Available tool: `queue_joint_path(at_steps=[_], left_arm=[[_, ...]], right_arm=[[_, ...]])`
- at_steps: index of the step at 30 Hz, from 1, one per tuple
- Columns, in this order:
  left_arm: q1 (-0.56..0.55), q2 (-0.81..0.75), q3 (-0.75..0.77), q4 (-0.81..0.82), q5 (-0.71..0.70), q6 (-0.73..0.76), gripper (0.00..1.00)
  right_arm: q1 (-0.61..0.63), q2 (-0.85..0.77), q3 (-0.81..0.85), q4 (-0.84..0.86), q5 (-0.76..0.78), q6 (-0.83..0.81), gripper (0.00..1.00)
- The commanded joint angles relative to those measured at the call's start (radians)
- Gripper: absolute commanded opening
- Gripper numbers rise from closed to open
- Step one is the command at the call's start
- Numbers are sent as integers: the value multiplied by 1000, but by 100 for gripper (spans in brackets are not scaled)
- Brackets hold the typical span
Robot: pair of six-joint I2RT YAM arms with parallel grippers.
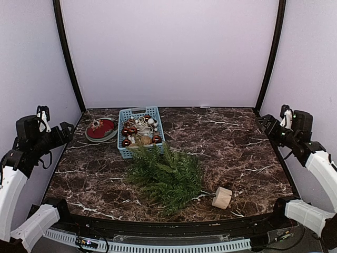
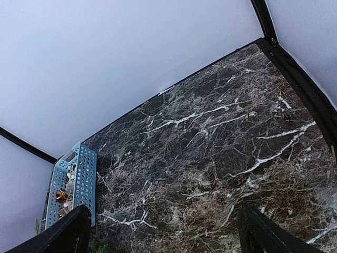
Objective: Decorate the small christmas tree
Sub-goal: Pick up the Christmas tree from the center of the board.
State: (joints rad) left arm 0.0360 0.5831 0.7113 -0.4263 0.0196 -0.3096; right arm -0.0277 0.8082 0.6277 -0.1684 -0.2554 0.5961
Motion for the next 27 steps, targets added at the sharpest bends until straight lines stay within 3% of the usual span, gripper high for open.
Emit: queue_joint_path(at_steps=[1,5,10,18,27], left_arm=[[4,5,-7,-26,13,-17,99],[3,11,-21,-14,44,-52,99],[3,-10,-42,8,68,-48,99],[3,-12,-67,43,159,-18,99],[2,-4,-75,62,198,-11,99]], right_arm=[[-5,-10,5,-81,-51,-63,99],[19,-63,27,-181,-51,-149,99],[186,-88,8,-252,-17,-126,95],[683,35,-55,-302,239,41,84],[1032,253,65,-333,400,-78,71]])
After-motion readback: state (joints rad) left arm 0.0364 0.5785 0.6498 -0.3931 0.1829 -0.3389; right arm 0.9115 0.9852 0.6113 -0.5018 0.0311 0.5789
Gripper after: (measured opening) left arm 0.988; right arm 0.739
